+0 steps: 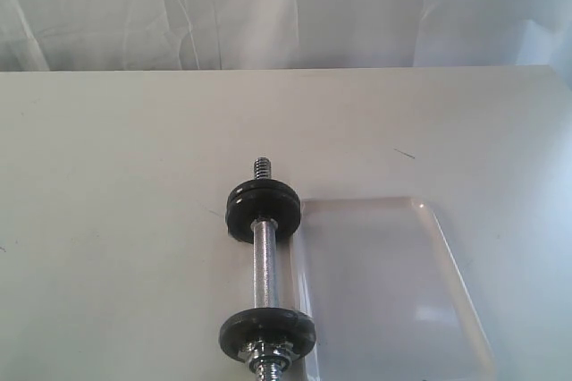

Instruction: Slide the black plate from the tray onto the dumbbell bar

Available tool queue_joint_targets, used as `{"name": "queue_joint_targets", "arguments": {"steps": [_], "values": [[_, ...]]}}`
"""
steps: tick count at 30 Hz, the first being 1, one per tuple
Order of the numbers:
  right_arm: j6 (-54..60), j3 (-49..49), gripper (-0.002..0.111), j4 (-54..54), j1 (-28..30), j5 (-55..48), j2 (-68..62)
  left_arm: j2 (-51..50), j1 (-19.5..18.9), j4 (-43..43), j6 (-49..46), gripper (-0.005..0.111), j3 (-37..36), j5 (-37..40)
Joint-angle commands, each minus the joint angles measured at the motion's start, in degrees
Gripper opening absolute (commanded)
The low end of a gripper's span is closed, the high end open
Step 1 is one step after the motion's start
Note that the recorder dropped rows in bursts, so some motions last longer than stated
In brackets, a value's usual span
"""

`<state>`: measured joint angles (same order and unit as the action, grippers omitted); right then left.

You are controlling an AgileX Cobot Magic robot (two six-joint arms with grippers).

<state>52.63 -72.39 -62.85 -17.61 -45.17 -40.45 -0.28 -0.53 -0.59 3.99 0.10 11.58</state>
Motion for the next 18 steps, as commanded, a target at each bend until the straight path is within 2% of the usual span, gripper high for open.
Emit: {"name": "queue_joint_targets", "arguments": {"steps": [1, 3, 9, 11, 14, 18], "values": [[0.0, 0.4, 0.0, 3.3, 0.0, 0.5, 1.9, 0.3, 0.0, -0.7, 0.0, 0.0, -0.1, 0.0], [0.0, 2.0, 0.0, 11.1, 0.0, 1.6, 2.4, 0.3, 0.0, -0.7, 0.0, 0.0, -0.1, 0.0], [-0.4, 15.6, 0.0, 54.2, 0.0, 2.0, 6.0, 0.3, 0.0, -0.7, 0.0, 0.0, -0.1, -0.1], [-0.4, 21.3, 0.0, 62.9, 0.0, 2.0, 7.8, 0.3, 0.0, -0.7, 0.0, 0.0, -0.1, -0.1], [-0.4, 30.3, 0.0, 67.7, 0.0, 2.0, 11.1, 0.3, 0.0, -0.7, 0.0, 0.0, -0.1, -0.1], [-0.4, 40.9, 0.0, 65.2, 0.0, 2.0, 15.8, 0.3, 0.0, -0.7, 0.0, 0.0, -0.1, -0.1]]}}
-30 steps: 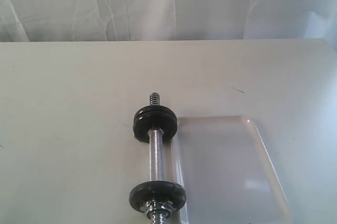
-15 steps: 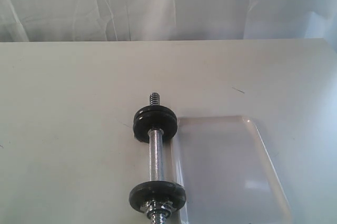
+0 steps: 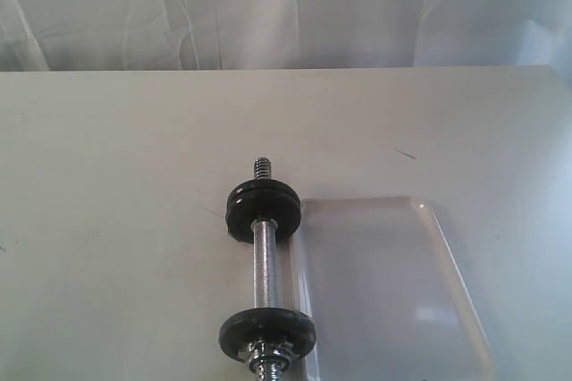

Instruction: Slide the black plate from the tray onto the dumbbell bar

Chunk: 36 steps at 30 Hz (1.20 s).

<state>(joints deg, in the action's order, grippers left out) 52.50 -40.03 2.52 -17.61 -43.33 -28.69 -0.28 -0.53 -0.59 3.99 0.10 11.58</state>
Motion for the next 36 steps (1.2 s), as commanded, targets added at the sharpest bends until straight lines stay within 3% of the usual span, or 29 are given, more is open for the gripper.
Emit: {"name": "queue_joint_targets", "arguments": {"steps": [1, 13, 17, 20, 23, 31, 36], "values": [[-0.2, 11.5, 0.0, -0.2, 0.0, 0.1, 5.6, 0.3, 0.0, -0.7, 0.0, 0.0, -0.1, -0.1], [0.0, 33.9, 0.0, -0.7, 0.0, 0.3, 17.9, 0.3, 0.0, -0.7, 0.0, 0.0, -0.1, -0.1], [-1.7, 39.3, 0.0, -0.9, 0.0, 12.9, 19.6, 0.3, 0.0, -0.7, 0.0, 0.0, -0.1, -0.2], [-2.5, 40.0, 0.0, -1.2, 0.0, 28.5, 21.2, 0.3, 0.0, -0.7, 0.0, 0.0, -0.1, -0.2], [-2.8, 40.0, 0.0, -1.2, 0.0, 34.8, 23.1, 0.3, 0.0, -0.7, 0.0, 0.0, -0.1, -0.2], [-3.4, 40.0, 0.0, -1.2, 0.2, 36.0, 28.7, 0.3, 0.0, -0.7, 0.0, 0.0, -0.1, -0.2], [-3.5, 40.0, 0.0, 0.0, 4.6, 36.0, 28.7, 0.3, 0.0, -0.7, 0.0, 0.0, -0.1, -0.2]]}}
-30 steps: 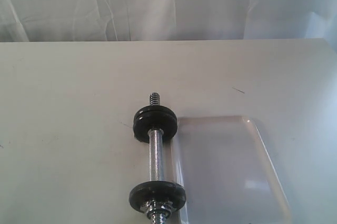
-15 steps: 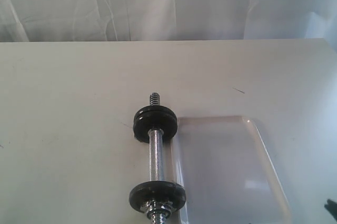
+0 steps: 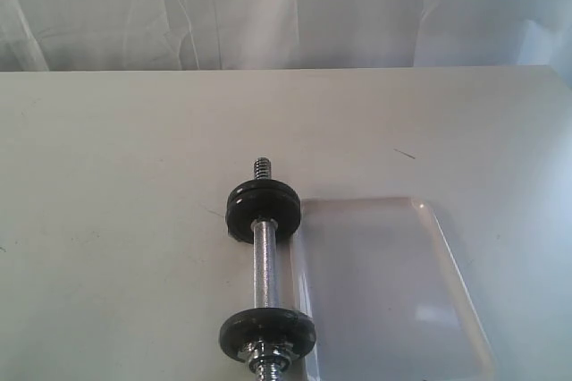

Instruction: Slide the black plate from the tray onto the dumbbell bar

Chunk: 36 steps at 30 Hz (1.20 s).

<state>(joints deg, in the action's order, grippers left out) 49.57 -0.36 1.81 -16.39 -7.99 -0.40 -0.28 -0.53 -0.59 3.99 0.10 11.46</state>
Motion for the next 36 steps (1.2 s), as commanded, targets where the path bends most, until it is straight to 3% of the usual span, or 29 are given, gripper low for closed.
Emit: {"name": "queue_joint_targets", "arguments": {"steps": [1, 14, 17, 20, 21, 31, 36], "values": [[-0.5, 0.4, 0.0, 0.7, 4.5, 0.7, 0.4, 0.3, 0.0, -0.7, 0.0, 0.0, -0.1, -0.1], [-2.0, 0.4, 0.0, -0.4, 6.1, -1.8, 0.4, 0.3, 0.0, -0.7, 0.0, 0.0, -0.1, -0.1], [-23.9, 0.4, 0.0, -5.6, 6.1, -9.9, 0.4, 0.3, 0.0, -0.7, 0.0, 0.0, -0.1, -0.2], [-51.8, 0.4, 0.0, -5.8, 6.1, -9.7, 0.4, 0.3, 0.0, -0.7, 0.0, 0.0, -0.1, -0.2], [-55.4, 0.4, 0.0, -5.8, 6.1, -9.7, 0.4, 0.3, 0.0, -0.7, 0.0, 0.0, -0.1, -0.2], [-54.2, 0.4, 0.0, -5.3, 6.1, -9.5, 0.4, 0.3, 0.0, -0.7, 0.0, 0.0, -0.1, -0.2], [-54.2, 0.4, 0.0, 0.8, 6.1, -9.0, 0.4, 0.3, 0.0, -0.7, 0.0, 0.0, -0.1, -0.2]]}}
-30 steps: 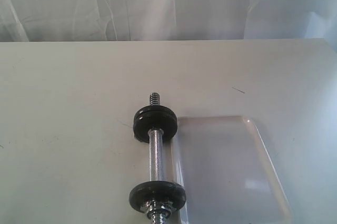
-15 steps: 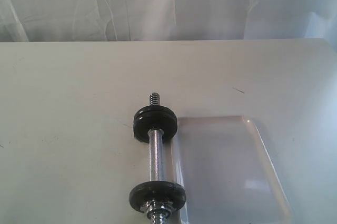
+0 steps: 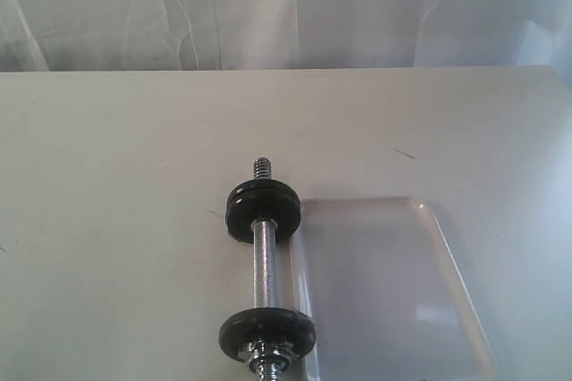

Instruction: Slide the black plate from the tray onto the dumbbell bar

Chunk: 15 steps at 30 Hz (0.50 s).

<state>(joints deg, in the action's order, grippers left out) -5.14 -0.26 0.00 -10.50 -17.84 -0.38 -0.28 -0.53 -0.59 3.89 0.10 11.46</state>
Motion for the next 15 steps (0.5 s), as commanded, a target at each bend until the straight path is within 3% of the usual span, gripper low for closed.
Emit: {"name": "queue_joint_targets", "arguments": {"steps": [1, 15], "values": [[0.5, 0.3, 0.0, 2.6, 0.3, 0.8, 0.4, 0.3, 0.0, -0.7, 0.1, 0.0, -0.1, -0.2], [0.5, 0.3, 0.0, 1.7, 0.3, -0.4, 0.4, 0.3, 0.0, -0.7, 0.1, 0.0, -0.1, -0.2]]}}
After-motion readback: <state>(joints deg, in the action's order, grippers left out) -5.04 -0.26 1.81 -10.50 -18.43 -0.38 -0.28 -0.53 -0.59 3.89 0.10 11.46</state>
